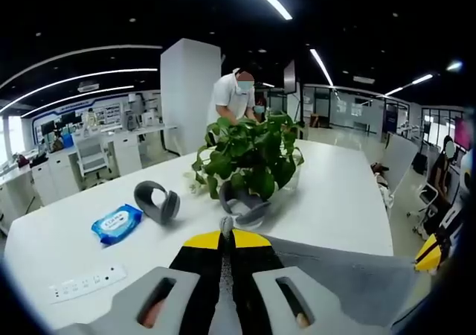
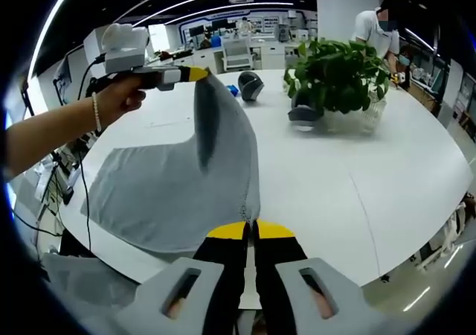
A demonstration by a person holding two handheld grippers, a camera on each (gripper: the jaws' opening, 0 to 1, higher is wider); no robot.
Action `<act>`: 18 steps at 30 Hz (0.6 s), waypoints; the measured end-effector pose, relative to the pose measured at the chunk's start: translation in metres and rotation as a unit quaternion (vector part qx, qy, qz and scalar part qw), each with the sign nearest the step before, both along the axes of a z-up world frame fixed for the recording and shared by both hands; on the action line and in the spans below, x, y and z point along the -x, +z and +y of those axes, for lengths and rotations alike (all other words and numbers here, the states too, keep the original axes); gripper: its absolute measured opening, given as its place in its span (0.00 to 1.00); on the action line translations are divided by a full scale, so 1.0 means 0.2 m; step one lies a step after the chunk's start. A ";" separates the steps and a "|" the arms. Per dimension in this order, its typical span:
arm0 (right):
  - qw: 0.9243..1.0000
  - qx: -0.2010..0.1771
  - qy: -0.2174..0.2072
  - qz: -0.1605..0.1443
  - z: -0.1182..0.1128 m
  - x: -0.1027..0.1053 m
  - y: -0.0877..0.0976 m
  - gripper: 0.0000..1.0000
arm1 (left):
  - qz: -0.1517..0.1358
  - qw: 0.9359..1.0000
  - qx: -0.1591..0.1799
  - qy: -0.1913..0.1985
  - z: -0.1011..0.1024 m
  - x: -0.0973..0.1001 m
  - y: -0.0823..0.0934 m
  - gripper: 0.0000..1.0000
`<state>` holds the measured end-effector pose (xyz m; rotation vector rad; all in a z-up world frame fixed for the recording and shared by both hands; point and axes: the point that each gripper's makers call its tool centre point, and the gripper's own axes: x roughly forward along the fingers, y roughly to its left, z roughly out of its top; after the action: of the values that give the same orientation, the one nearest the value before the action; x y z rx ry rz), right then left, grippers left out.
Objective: Fold the towel on the table until its edges align and the towel forms a compact rectangular stack.
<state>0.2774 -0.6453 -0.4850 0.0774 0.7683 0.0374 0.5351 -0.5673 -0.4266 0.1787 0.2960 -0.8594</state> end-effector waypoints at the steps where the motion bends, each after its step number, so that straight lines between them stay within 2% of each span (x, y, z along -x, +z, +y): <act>1: 1.000 0.000 0.000 -0.002 0.00 0.00 0.01 0.00 | 0.000 1.000 0.001 0.000 0.00 0.00 0.00 0.03; 8: 1.000 -0.018 0.010 -0.021 0.06 0.02 0.07 0.00 | -0.004 1.000 0.012 0.001 0.02 0.01 0.03 0.03; 18: 0.996 -0.011 0.068 -0.057 0.25 -0.02 0.21 0.00 | -0.003 0.999 0.030 0.020 0.15 -0.04 0.06 0.03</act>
<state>0.2814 -0.5957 -0.4432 0.0436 0.6581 0.1789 0.5435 -0.5375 -0.4145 0.1196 0.2667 -0.8270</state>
